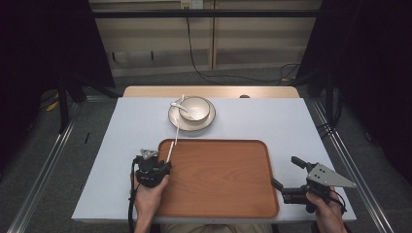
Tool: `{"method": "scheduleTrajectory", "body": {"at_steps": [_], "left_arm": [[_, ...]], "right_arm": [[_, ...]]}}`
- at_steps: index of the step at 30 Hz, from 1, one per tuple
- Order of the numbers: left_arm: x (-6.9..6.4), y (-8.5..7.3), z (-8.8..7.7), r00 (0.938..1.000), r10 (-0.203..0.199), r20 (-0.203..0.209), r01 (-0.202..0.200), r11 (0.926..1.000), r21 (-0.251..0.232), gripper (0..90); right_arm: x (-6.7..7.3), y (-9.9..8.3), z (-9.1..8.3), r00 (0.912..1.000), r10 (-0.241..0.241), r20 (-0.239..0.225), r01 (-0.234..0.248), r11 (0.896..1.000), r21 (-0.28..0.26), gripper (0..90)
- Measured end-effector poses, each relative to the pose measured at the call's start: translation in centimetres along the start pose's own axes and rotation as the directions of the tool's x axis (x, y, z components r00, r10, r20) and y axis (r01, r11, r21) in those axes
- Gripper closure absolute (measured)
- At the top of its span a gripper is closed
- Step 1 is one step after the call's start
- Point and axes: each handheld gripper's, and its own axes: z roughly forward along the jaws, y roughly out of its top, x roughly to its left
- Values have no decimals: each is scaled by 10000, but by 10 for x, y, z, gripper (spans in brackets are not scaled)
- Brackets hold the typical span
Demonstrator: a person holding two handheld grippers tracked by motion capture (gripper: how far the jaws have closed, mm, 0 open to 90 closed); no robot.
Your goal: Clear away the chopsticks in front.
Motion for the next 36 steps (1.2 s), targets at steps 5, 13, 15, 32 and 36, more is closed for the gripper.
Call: {"method": "scheduleTrajectory", "body": {"at_steps": [5,13,15,32,36], "left_arm": [[2,3,-2,9996,117,246,-105,9988,-487,594],[7,15,1,9971,735,216,-714,9936,-879,341],[8,19,3,9951,940,306,-907,9912,-963,282],[30,67,22,9877,1501,431,-1362,9630,-2325,36],[29,77,31,9874,1519,442,-1389,9662,-2174,35]], "right_arm": [[0,0,0,10000,-7,30,7,10000,-21,12],[-1,0,0,10000,8,-63,-8,10000,-12,12],[-1,0,0,10000,26,7,-26,10000,-21,12],[-2,0,0,10000,72,-26,-72,10000,-29,12],[-1,0,0,10000,52,-20,-52,10000,0,12]]}}
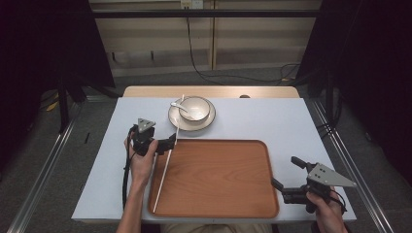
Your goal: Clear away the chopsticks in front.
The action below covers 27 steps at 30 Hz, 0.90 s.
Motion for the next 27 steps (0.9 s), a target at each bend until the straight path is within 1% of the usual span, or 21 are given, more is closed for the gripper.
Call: {"method": "scheduleTrajectory", "body": {"at_steps": [3,4,5,6,7,8,9,10,11,12,13,15,18,19,20,21,23,24,25,27], "left_arm": [[-1,8,7,10000,82,-12,-82,10000,13,28],[-1,10,8,9998,162,-95,-163,9998,-73,32],[-2,12,11,9992,372,-175,-374,9992,-144,31],[-3,14,13,9986,500,-152,-501,9987,-105,23],[-2,16,18,9980,582,-231,-583,9983,-23,20],[-2,17,20,9982,506,-335,-508,9987,-53,24],[-1,18,22,9975,535,-472,-541,9985,-112,30],[-1,19,24,9968,627,-489,-628,9980,-7,22],[1,20,26,9963,721,-467,-711,9972,209,23],[2,21,29,9964,751,-402,-742,9969,251,31],[4,22,32,9967,717,-369,-710,9973,207,32],[6,22,36,9960,754,-470,-748,9971,150,39],[6,22,38,9956,865,-372,-861,9962,141,38],[6,21,39,9945,993,-328,-988,9950,171,38],[6,21,41,9941,1028,-356,-1020,9945,224,38],[6,20,43,9942,1000,-397,-989,9947,289,39],[7,20,48,9955,946,-106,-941,9947,424,39],[7,21,50,9950,981,-182,-971,9940,505,38],[6,22,52,9928,1172,-268,-1153,9914,613,40],[5,23,55,9913,1296,-211,-1281,9899,607,44]], "right_arm": [[0,0,0,10000,7,-26,-7,10000,-11,12],[0,0,0,10000,-12,-36,12,10000,14,12],[0,0,0,10000,39,-48,-39,10000,19,12],[0,0,0,10000,-6,-52,6,10000,-6,12],[0,0,0,10000,32,-74,-32,10000,8,12],[0,0,0,9999,38,-95,-38,10000,7,12],[0,0,1,9999,-39,-114,39,10000,-2,12],[0,0,1,9999,-60,-122,60,10000,18,12],[0,0,1,9999,-29,-118,29,10000,4,12],[0,0,1,9999,-25,-111,25,10000,11,12],[0,0,1,9999,-13,-129,14,10000,28,12],[-1,0,1,9999,-60,-97,61,10000,70,12],[0,0,1,9999,-9,-151,10,10000,42,12],[0,0,1,9999,-8,-135,10,10000,84,12],[-1,-1,1,9999,-50,-112,51,10000,82,12],[-1,-1,1,9999,-28,-114,29,10000,95,12],[0,0,2,9999,-28,-119,29,10000,82,12],[0,-1,1,9999,-34,-108,35,10000,87,12],[0,-1,2,9999,-2,-110,2,10000,59,12],[0,-1,1,9999,2,-118,-1,10000,64,12]]}}
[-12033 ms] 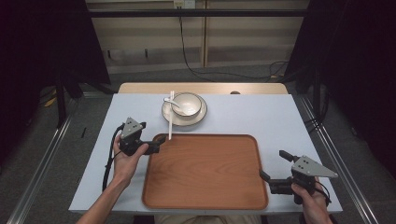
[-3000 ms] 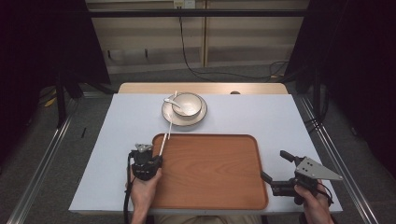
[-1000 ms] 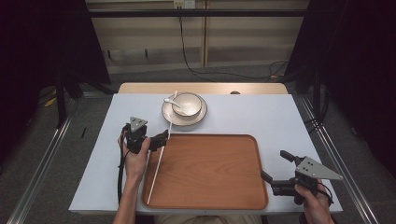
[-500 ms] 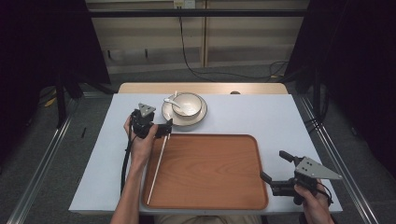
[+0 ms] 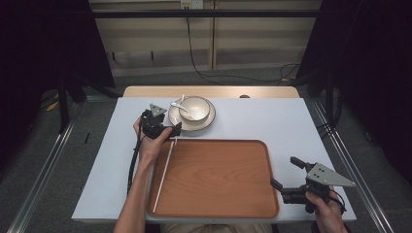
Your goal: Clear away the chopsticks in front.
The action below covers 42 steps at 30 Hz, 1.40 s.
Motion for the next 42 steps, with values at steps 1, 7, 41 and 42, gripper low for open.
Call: {"method": "scheduleTrajectory", "body": {"at_steps": [1,7,41,42], "left_arm": [[0,1,2,9999,117,-14,-117,9999,-4,46],[0,3,16,9993,359,103,-362,9988,330,30],[9,12,47,9977,510,-448,-466,9945,935,513],[10,13,48,9972,633,-398,-590,9930,1026,541]], "right_arm": [[0,0,0,10000,-16,24,16,10000,26,12],[0,0,0,10000,-24,28,24,10000,31,13],[-1,0,0,9999,111,71,-111,9999,15,12],[-1,-1,0,9998,175,64,-175,9998,9,12]]}}
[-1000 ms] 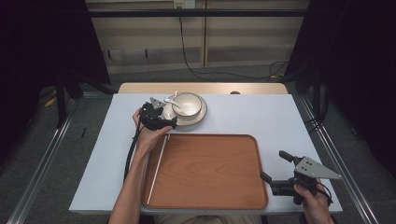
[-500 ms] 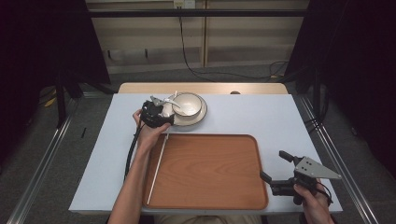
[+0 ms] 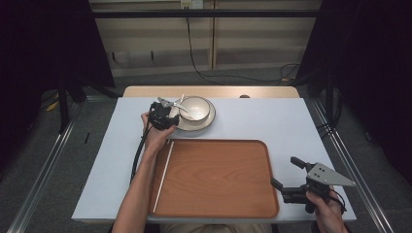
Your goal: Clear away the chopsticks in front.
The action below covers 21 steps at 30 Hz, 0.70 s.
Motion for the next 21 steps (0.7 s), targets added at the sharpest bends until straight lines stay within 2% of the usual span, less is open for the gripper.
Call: {"method": "scheduleTrajectory", "body": {"at_steps": [1,3,4,6,7,9,10,12,13,14,16,18,20,21], "left_arm": [[1,1,0,10000,92,24,-92,9999,93,560],[1,2,3,9997,-245,87,245,9997,5,576],[3,3,4,9997,-197,167,197,9998,-9,600],[1,4,6,9988,-388,306,387,9992,27,647],[2,5,7,9991,-326,281,322,9994,129,661],[3,6,9,9981,-445,422,441,9990,99,692],[3,6,10,9978,-479,468,468,9986,231,692],[2,8,13,9954,-826,491,819,9965,169,705],[5,9,13,9964,-635,553,614,9974,381,704],[4,9,15,9946,-876,550,865,9960,221,709],[5,11,17,9944,-881,583,857,9954,420,722],[5,12,19,9923,-1047,656,1023,9940,382,735],[6,13,20,9931,-979,640,948,9942,498,748],[4,14,21,9918,-1101,650,1072,9931,472,757]], "right_arm": [[-1,0,0,10000,19,24,-19,10000,26,12],[-2,0,0,10000,9,12,-9,10000,59,12],[-2,0,0,10000,25,13,-25,10000,31,12],[-2,-1,0,10000,30,-31,-30,10000,53,12],[-2,-1,0,10000,33,-27,-33,10000,59,12],[-2,-1,0,10000,-9,13,9,10000,54,12],[-3,-1,0,10000,-8,20,8,10000,44,13],[-2,-1,0,10000,56,48,-56,10000,52,12],[-2,-1,0,10000,60,25,-60,10000,50,12],[-3,-1,0,10000,23,26,-23,10000,48,12],[-2,-1,0,10000,34,27,-34,10000,56,13],[-3,-1,0,10000,65,15,-65,10000,71,12],[-3,-1,0,10000,65,34,-65,10000,56,12],[-3,-1,0,10000,57,30,-57,10000,58,12]]}}
